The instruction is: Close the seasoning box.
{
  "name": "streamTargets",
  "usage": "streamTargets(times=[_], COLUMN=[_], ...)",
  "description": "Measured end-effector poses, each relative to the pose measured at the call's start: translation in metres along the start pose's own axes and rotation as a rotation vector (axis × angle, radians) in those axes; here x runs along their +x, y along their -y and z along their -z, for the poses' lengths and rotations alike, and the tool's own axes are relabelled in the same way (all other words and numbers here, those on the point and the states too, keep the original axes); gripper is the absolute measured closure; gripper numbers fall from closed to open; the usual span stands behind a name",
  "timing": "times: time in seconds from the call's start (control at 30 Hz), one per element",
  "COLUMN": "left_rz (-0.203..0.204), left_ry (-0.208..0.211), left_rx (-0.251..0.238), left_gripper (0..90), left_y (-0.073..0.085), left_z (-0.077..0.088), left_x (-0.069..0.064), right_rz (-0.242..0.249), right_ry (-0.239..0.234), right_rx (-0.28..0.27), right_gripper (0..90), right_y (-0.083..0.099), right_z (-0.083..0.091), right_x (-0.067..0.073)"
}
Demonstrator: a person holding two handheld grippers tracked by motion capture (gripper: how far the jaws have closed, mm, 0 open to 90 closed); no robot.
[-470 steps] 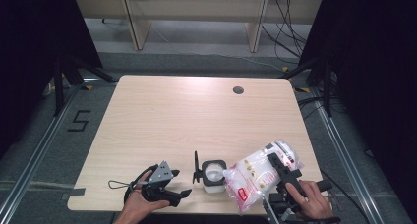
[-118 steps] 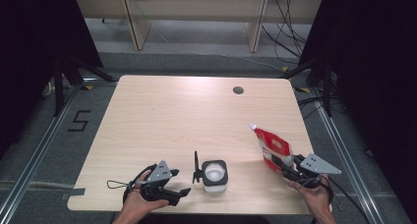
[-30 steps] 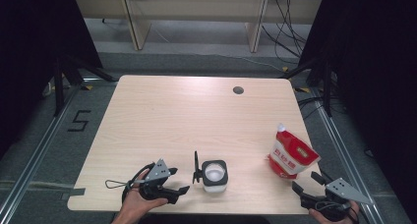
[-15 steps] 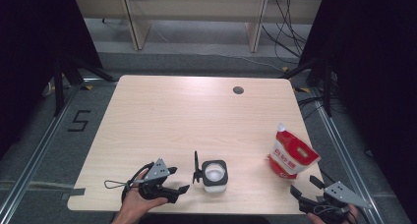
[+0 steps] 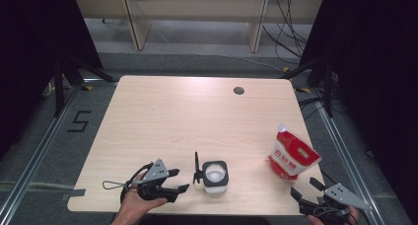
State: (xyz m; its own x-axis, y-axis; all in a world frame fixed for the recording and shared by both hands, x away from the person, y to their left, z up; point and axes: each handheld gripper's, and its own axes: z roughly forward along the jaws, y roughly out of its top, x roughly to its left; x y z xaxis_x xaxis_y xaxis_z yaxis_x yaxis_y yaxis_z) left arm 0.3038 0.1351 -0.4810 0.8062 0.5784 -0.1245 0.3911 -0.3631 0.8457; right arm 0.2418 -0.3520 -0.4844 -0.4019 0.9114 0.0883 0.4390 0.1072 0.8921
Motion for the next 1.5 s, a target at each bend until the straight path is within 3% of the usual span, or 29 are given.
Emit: streamTargets(times=[0.03,0.1,0.17,0.33,0.37,0.4,0.43,0.5,0.57,0.7,0.87,0.97,1.3,1.33,1.43,1.5], left_rz=[-0.022,-0.016,-0.041,-0.065,-0.097,-0.088,-0.097,-0.097,-0.114,-0.107,-0.149,-0.153,-0.204,-0.199,-0.216,-0.204], left_ry=[0.010,-0.005,-0.021,-0.048,-0.040,-0.044,-0.040,-0.034,-0.031,-0.018,-0.025,-0.019,-0.029,-0.032,-0.025,-0.016], left_rx=[-0.009,-0.038,-0.059,-0.087,-0.092,-0.084,-0.083,-0.087,-0.078,-0.087,-0.096,-0.108,-0.095,-0.093,-0.082,-0.083], left_gripper=[53.5,64.5,74.5,89.0,89.3,89.3,89.3,89.4,89.4,89.4,89.3,89.3,89.2,89.2,89.2,89.2], left_y=[-0.002,-0.005,-0.011,-0.024,-0.028,-0.030,-0.032,-0.036,-0.039,-0.045,-0.055,-0.059,-0.071,-0.071,-0.072,-0.072], left_z=[0.002,0.006,0.011,0.018,0.018,0.018,0.018,0.016,0.014,0.013,0.016,0.015,0.009,0.008,0.004,-0.001], left_x=[0.001,-0.002,-0.002,-0.008,-0.008,-0.011,-0.013,-0.016,-0.016,-0.018,-0.022,-0.022,-0.028,-0.029,-0.030,-0.033], right_rz=[0.003,0.026,0.023,-0.003,-0.019,0.014,0.017,0.001,0.016,-0.002,0.007,0.006,0.016,-0.003,0.003,0.001], right_ry=[-0.001,0.003,0.000,-0.003,0.007,0.006,0.009,-0.010,0.001,0.006,0.010,0.008,0.019,0.008,0.013,0.009], right_rx=[0.004,-0.003,0.002,0.004,0.007,0.000,-0.003,0.003,-0.009,-0.006,-0.009,-0.006,-0.012,-0.010,-0.010,-0.012], right_gripper=[20.6,20.7,20.7,21.0,21.0,21.0,21.1,21.2,21.3,21.4,21.4,21.6,21.7,21.7,21.8,21.8], right_y=[0.000,0.000,0.000,0.001,0.001,0.001,0.001,0.000,0.000,0.001,0.001,0.001,0.000,0.001,0.001,0.000], right_z=[0.000,-0.001,0.000,0.000,0.000,0.000,0.000,0.000,0.000,0.001,0.000,0.000,0.001,0.001,0.001,0.001], right_x=[0.000,-0.002,-0.002,-0.001,0.001,-0.002,-0.002,-0.001,-0.001,-0.001,-0.002,-0.002,-0.003,-0.002,-0.002,-0.002])
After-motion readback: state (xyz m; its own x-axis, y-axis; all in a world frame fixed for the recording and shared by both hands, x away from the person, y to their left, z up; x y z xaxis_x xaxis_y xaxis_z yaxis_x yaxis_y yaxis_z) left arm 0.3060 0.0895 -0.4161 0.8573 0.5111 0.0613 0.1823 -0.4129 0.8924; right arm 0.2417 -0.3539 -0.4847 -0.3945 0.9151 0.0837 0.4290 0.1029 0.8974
